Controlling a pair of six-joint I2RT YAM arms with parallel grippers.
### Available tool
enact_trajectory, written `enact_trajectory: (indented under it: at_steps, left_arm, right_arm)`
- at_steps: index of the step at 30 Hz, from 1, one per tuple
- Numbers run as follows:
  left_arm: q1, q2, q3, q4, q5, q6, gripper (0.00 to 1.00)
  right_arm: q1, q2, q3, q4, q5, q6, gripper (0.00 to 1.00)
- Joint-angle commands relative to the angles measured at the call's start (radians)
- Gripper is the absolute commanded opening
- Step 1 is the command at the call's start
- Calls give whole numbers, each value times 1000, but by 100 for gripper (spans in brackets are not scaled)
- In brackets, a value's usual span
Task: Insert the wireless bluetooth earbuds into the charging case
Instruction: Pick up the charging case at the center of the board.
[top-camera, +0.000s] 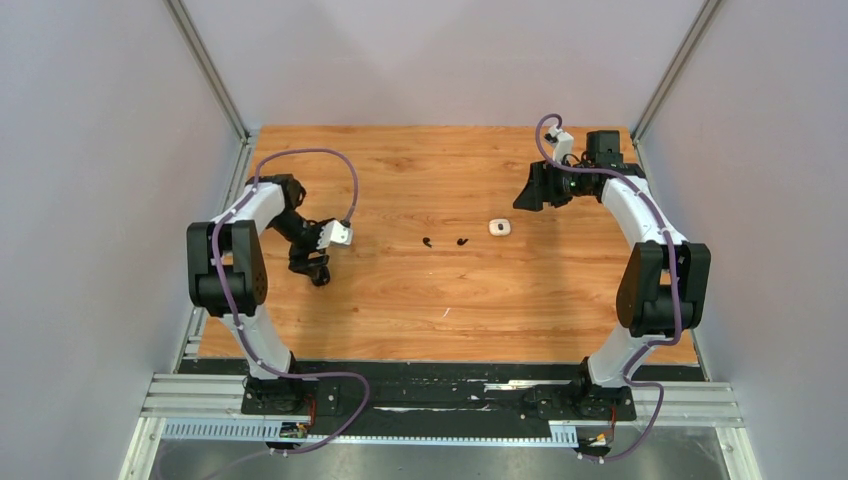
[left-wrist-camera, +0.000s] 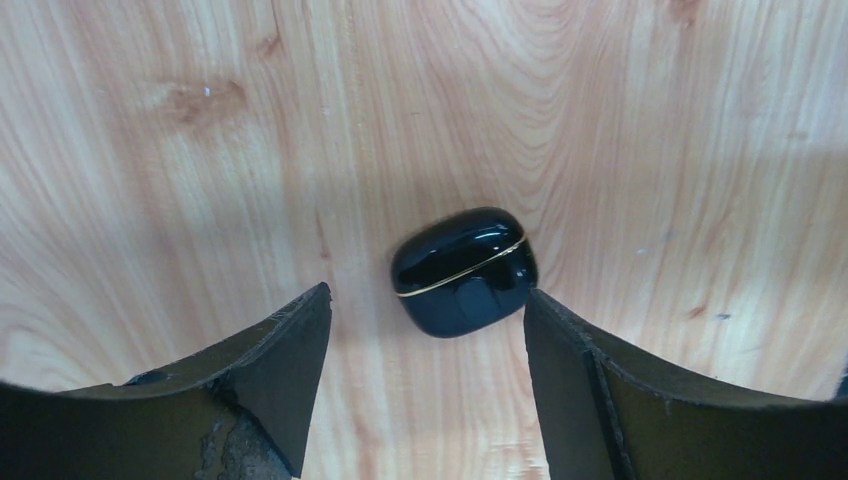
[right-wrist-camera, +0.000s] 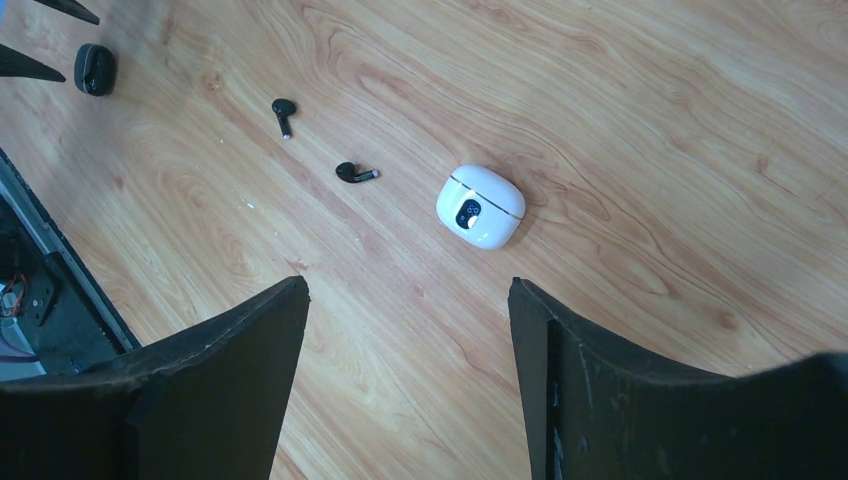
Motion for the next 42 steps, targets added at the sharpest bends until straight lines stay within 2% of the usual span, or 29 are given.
enact_trajectory:
  at_steps: [1, 9, 13, 19, 24, 27, 31, 33, 37, 42]
  left_arm:
    - [-4, 35, 66, -29, 15, 221, 77]
    - [-44, 11, -36, 13, -31, 437, 75]
    - [-84, -10, -72, 10, -22, 483, 71]
    - [-137, 1, -69, -48, -33, 440, 51]
    - [-145, 5, -79, -17, -43, 380, 36]
    - [-146, 11, -59, -7, -29, 332, 24]
    - [-162, 29, 57, -59, 88, 175, 5]
    - [-184, 36, 133, -70, 171, 13, 2]
    - [-244, 59, 316, -39, 352, -307, 0]
    - [-325, 159, 594, -4, 511, -663, 0]
  right_arm:
    - [4, -7, 10, 41, -31, 16, 73]
    - [3, -26, -3, 40, -25, 15, 73]
    - [3, -29, -13, 39, -29, 18, 73]
    - [4, -16, -2, 39, -31, 23, 73]
    - [3, 0, 14, 40, -37, 30, 73]
    - [2, 8, 22, 39, -42, 32, 73]
    - [5, 4, 42, 41, -97, 12, 71]
    - [4, -6, 57, 44, -169, -17, 70]
    - [16, -45, 53, 132, -282, -27, 67]
    - [143, 7, 134, 190, -360, -23, 65]
